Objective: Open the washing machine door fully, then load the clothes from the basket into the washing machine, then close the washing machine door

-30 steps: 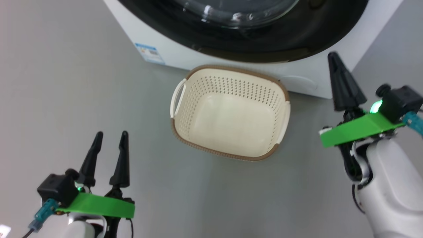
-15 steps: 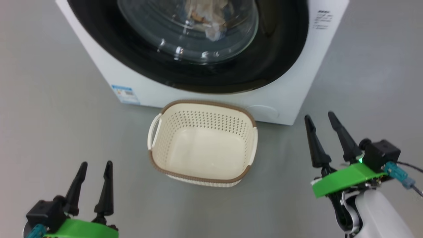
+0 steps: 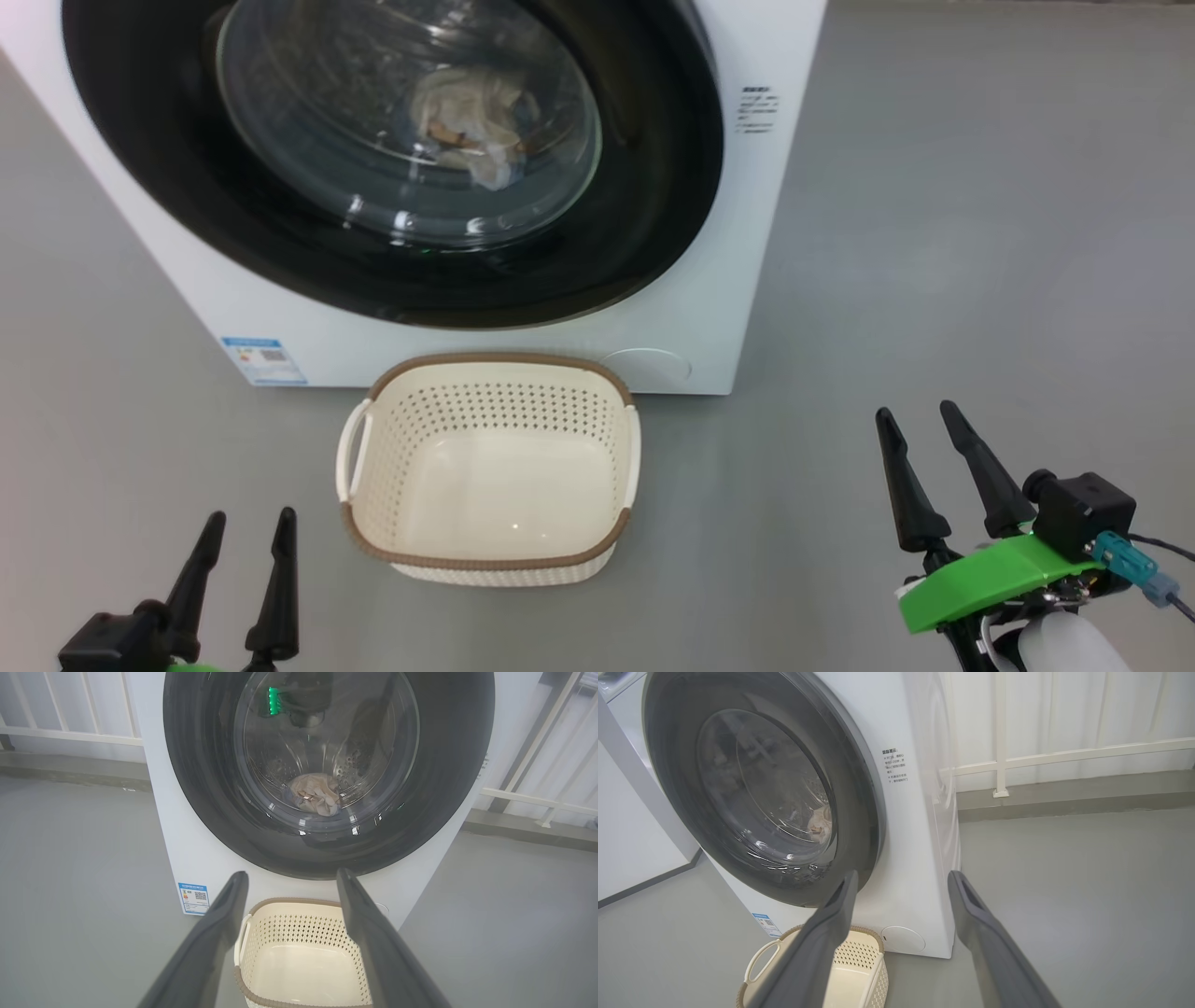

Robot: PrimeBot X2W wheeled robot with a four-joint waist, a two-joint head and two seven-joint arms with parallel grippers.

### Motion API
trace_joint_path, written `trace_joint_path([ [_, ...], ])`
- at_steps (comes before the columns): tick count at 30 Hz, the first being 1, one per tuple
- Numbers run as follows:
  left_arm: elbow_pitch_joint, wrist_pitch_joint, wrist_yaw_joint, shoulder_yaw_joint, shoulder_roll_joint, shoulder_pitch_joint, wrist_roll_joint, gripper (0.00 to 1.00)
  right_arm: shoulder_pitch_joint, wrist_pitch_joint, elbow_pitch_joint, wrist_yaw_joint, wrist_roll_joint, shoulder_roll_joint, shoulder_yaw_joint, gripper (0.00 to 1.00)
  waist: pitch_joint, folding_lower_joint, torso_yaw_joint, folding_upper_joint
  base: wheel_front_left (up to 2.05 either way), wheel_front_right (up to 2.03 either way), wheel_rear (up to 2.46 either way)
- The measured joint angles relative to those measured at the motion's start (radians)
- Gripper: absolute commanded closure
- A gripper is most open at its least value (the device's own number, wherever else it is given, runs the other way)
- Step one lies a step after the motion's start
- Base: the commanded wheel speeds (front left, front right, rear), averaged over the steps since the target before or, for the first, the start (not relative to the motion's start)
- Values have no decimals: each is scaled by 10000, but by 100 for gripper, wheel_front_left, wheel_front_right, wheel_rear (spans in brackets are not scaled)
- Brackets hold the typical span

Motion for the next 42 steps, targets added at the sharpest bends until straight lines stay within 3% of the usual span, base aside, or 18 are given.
trace_joint_path([
  [18,21,0,0,297,81,378,17,0,719,2,-324,0,8,-29,-290,0,-508,0,-1225,0,0,0,0],
  [42,138,0,0,443,82,384,12,0,850,2,-401,0,8,90,-470,0,-573,0,-1269,0,0,0,0],
])
